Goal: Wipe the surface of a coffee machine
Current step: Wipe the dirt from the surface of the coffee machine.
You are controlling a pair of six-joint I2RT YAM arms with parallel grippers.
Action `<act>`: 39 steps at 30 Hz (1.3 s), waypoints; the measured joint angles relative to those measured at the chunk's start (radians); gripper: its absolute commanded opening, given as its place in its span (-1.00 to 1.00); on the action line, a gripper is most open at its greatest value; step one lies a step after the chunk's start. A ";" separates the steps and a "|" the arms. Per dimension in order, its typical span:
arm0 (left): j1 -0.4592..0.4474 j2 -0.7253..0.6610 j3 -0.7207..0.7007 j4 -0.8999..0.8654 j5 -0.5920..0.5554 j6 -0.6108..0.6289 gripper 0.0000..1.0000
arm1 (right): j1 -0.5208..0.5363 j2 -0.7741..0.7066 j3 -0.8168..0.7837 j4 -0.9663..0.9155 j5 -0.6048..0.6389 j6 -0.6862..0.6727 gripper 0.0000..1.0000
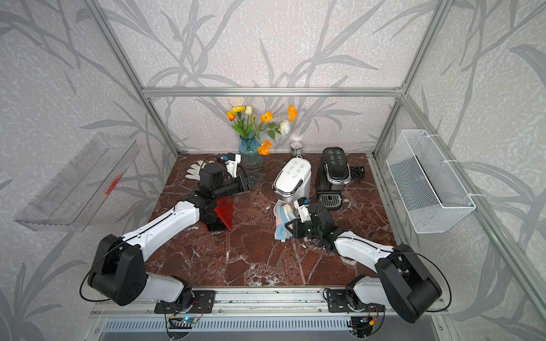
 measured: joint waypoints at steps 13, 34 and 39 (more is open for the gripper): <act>0.000 -0.018 -0.022 -0.008 -0.008 0.011 0.30 | -0.108 0.166 0.002 0.399 0.040 0.140 -1.00; 0.000 0.013 -0.022 -0.005 0.009 0.009 0.26 | -0.133 -0.277 -0.001 0.005 0.123 -0.024 -1.00; -0.004 0.035 -0.012 -0.004 0.028 0.005 0.21 | -0.134 -0.322 0.023 -0.026 0.137 -0.049 -1.00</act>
